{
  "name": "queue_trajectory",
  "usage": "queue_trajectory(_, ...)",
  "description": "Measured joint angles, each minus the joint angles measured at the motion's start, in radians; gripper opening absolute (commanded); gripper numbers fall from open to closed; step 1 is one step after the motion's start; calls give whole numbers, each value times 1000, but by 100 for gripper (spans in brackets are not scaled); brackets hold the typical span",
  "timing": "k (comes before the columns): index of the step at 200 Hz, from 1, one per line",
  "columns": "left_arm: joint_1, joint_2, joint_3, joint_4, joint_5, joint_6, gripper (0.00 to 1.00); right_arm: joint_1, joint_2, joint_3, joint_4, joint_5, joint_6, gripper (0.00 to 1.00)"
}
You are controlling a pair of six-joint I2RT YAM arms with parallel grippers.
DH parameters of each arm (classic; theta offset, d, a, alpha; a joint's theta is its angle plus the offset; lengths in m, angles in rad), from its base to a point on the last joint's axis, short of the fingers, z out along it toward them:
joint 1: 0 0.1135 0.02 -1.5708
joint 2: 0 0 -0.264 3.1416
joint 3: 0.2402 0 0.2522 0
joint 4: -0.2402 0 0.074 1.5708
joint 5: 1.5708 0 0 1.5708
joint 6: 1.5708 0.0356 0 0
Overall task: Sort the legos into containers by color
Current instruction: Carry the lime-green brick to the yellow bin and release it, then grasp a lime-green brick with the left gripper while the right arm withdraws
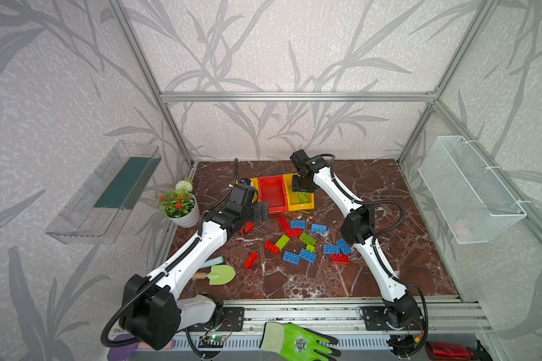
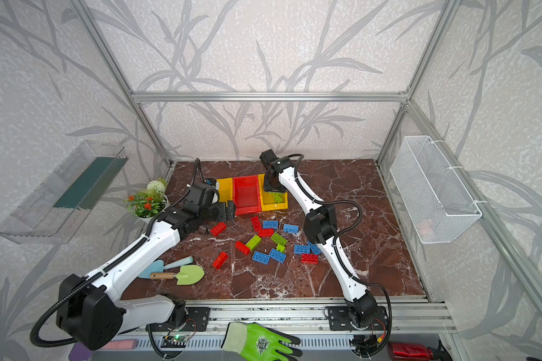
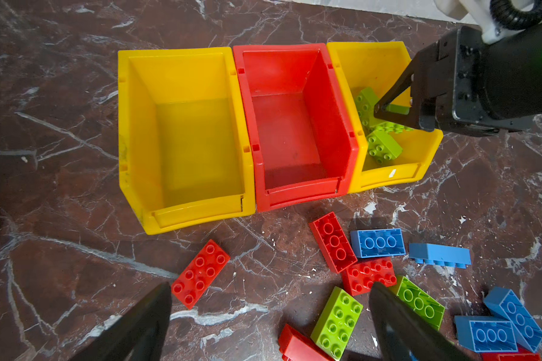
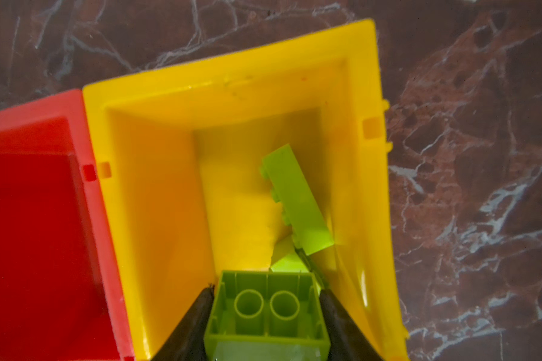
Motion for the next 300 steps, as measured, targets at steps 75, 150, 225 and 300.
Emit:
queue_trajectory(75,0,21,30,-26,14,-8,98,-16,-18,15,82,-102,-71,84)
queue_trajectory(150,-116,32,-21,-30,91,17,95,-15,-397,-306,-22,-105,-148,99)
queue_trajectory(225,-231,192,-37,-23,93,71,90,-41,-1039,-1209,111,-100,-124,99)
queue_trajectory(300,-255,380,-20,-8,95,163,84,-103,-1375,-1499,172,-103,-74,99)
